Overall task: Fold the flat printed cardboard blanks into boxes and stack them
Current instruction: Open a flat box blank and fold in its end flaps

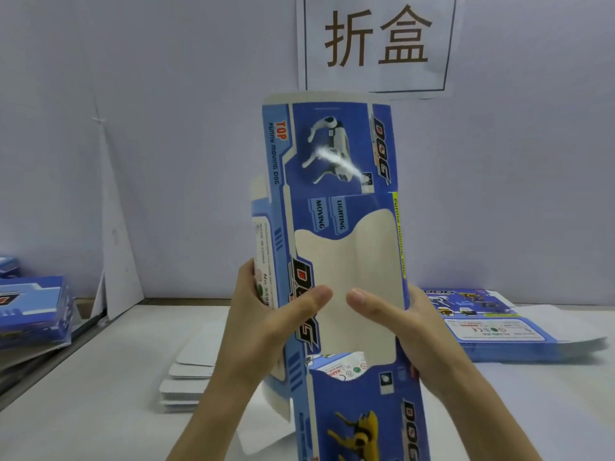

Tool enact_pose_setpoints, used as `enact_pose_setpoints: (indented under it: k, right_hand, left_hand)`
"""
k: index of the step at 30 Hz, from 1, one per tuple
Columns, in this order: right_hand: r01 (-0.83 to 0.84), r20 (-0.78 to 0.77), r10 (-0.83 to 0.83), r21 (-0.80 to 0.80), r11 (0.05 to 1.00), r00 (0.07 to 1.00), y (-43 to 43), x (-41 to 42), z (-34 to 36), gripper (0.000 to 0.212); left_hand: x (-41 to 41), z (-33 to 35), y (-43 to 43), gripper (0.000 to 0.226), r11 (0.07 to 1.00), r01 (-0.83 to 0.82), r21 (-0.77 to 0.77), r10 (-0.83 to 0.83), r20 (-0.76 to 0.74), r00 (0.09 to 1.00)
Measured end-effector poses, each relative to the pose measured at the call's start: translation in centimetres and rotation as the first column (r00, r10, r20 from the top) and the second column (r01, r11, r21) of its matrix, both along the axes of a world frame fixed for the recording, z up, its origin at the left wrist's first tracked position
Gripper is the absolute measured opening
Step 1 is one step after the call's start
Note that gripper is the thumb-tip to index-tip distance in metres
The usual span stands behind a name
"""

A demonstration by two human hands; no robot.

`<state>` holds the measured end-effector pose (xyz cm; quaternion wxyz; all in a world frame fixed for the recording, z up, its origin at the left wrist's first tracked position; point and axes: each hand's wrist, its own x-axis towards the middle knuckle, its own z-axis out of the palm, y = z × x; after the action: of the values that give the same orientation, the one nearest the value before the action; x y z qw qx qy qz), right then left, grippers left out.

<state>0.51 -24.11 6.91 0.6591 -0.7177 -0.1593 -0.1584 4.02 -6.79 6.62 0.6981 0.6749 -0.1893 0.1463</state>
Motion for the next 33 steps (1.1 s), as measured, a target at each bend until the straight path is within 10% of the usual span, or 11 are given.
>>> enact_pose_setpoints:
  k: [14,33]
  right_hand:
    - [0.072,-0.153,-0.047,0.165,0.984,0.987,-1.4,0.1,0.1,0.04]
    - [0.105,-0.158,-0.066,0.248,0.963,0.985,-1.3,0.3,-0.3,0.037]
  left_hand:
    - [1.8,-0.7,2.4,0.045,0.983,0.013,-0.183,-0.035,-0.118,0.992]
    - [1.9,-0.6,2.7,0.045,0.998,0.035,-0.061,-0.044,-0.139,0.989]
